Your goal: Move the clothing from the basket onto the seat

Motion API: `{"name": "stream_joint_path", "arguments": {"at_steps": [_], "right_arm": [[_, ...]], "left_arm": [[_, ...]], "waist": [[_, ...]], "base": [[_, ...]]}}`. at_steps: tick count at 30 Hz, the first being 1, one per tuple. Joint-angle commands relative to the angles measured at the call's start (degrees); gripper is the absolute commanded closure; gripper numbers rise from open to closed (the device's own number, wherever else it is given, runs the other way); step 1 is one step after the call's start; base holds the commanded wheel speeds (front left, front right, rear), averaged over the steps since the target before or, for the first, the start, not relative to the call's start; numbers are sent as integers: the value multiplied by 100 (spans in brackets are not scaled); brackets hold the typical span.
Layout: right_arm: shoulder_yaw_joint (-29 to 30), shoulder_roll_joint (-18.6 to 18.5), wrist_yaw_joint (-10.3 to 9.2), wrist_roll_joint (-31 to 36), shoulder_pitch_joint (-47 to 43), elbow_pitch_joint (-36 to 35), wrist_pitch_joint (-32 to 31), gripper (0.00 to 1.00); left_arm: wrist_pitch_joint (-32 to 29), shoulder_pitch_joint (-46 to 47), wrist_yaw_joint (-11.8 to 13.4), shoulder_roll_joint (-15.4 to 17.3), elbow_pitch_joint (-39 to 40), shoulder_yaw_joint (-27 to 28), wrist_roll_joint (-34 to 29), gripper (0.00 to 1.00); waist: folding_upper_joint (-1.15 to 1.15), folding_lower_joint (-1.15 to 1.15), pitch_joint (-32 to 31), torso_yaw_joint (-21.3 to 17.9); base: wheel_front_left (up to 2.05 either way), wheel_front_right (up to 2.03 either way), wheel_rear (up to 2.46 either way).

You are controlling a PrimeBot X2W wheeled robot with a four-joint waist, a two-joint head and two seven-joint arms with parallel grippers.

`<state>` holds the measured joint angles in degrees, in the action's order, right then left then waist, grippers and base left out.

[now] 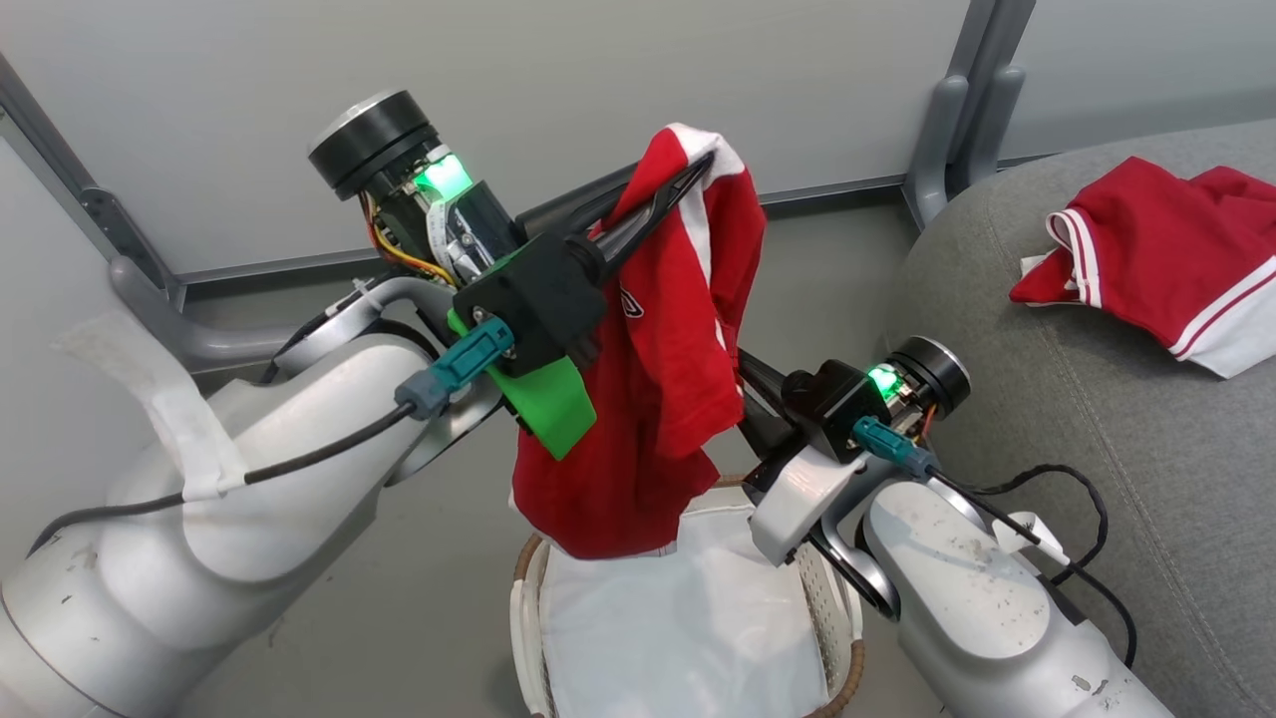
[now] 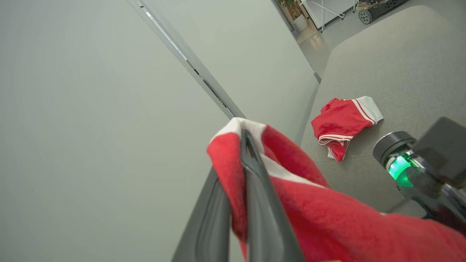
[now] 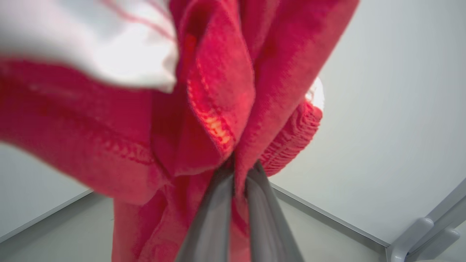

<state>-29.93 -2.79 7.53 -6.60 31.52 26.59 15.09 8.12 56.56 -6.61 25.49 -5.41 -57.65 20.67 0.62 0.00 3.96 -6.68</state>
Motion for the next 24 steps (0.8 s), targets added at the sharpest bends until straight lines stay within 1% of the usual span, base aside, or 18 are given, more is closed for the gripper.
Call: {"name": "stream_joint_path", "arguments": {"at_steps": [1,8,12,13,14,15,16,19,24], "right_arm": [[16,-20,-8,-33,-5,-31,12,100],[224,-20,-8,-55,-240,-220,11,100],[480,-20,-8,18,-374,-363,12,100],[565,-19,-8,38,-410,-400,11,100],[634,-19,-8,59,-433,-436,12,100],[711,-20,-8,88,-457,-479,11,100],[775,-19,-8,99,-478,-520,11,100],[985,-19,-8,170,-537,-646,12,100],[1396,-19,-8,233,-594,-913,11,100]], "left_arm": [[33,-137,30,43,-53,39,63,100],[191,-565,182,168,-377,139,375,100],[350,-933,332,126,-612,246,668,100],[401,-1044,384,96,-686,305,757,72],[445,-1130,423,70,-745,350,845,55],[496,-1241,463,39,-822,408,953,8],[532,-1331,496,12,-882,458,1009,0],[632,-1632,563,-98,-1047,598,1209,0],[707,-2073,577,-220,-1130,773,1326,0]], "waist": [[-62,0,-1,-3],[-62,0,15,-60],[-62,0,50,-96],[-62,0,62,-106],[-62,0,72,-114],[-62,0,83,-125],[-62,0,94,-135],[-62,0,129,-162],[-62,0,184,-207]], "base": [[0,0,0],[0,0,0],[0,0,0],[0,0,0],[0,0,0],[0,0,0],[0,0,0],[0,0,0],[0,0,0]]}}
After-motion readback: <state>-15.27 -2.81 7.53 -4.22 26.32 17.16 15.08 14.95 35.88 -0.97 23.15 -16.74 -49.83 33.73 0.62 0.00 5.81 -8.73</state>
